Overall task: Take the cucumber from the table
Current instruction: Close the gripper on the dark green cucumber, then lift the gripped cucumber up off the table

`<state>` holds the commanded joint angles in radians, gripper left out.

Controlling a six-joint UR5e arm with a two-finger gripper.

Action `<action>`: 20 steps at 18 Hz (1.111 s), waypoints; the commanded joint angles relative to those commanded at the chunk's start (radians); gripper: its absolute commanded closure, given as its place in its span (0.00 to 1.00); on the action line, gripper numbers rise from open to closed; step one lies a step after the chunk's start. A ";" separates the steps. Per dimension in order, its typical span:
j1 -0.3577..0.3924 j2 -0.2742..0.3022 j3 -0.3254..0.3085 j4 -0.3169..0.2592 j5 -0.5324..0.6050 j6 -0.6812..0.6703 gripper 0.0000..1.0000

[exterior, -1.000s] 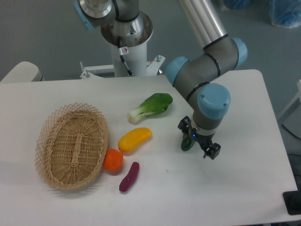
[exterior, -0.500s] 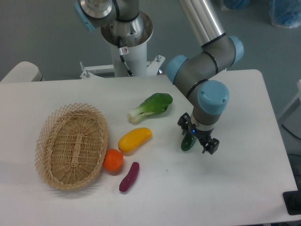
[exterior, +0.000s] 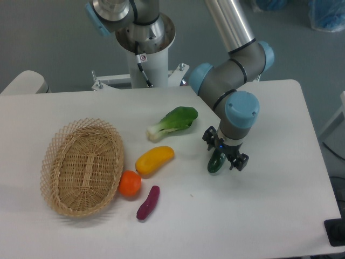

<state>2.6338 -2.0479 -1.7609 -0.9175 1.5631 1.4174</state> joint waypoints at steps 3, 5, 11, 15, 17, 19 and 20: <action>0.000 -0.002 -0.015 0.032 0.000 0.000 0.37; -0.002 -0.002 -0.015 0.032 0.000 -0.017 0.55; -0.006 -0.002 -0.003 0.032 -0.003 -0.092 0.96; -0.006 0.005 0.035 0.017 0.003 -0.089 0.96; -0.011 0.014 0.051 0.012 0.006 -0.092 0.96; -0.018 0.015 0.064 0.011 0.012 -0.087 0.96; -0.020 0.017 0.072 0.006 0.014 -0.086 0.96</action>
<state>2.6139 -2.0310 -1.6890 -0.9111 1.5769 1.3315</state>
